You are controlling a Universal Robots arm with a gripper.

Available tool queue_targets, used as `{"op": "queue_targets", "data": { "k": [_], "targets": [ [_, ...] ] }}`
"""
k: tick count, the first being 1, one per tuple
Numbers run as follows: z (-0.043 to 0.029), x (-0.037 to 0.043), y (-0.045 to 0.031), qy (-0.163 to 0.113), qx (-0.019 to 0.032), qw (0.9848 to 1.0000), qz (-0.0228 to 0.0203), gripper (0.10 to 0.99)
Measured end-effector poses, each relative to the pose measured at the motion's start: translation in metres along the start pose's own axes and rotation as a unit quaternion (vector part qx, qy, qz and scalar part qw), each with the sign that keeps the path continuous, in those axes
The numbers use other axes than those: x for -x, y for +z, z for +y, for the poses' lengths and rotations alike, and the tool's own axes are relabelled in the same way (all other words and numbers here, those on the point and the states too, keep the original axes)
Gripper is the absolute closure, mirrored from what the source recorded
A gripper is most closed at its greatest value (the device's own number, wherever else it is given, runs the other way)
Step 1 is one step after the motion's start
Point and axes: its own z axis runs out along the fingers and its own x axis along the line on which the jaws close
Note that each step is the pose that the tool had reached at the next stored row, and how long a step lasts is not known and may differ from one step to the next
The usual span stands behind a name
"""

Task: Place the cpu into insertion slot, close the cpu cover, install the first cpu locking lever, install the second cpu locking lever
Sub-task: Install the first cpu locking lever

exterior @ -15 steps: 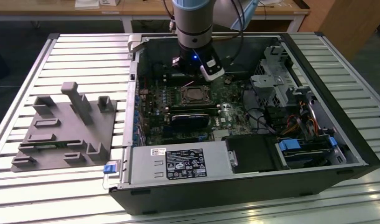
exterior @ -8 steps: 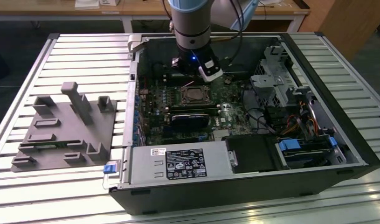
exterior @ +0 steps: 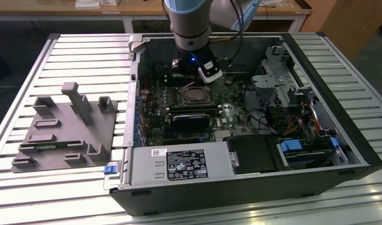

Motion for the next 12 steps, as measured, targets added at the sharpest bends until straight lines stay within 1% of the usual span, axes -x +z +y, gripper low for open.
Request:
{"op": "queue_targets", "data": {
  "k": [5,6,7,12],
  "targets": [
    [-0.0009,-0.0037,0.0014,-0.005,0.0026,0.9998,-0.0182,0.980],
    [-0.0010,-0.0041,0.0016,-0.006,0.0030,0.9998,-0.0213,0.980],
    [-0.0010,-0.0041,0.0017,-0.006,0.0032,0.9997,-0.0220,0.980],
    [-0.0011,-0.0043,0.0017,-0.006,0.0031,0.9997,-0.0221,0.980]
  ]
}}
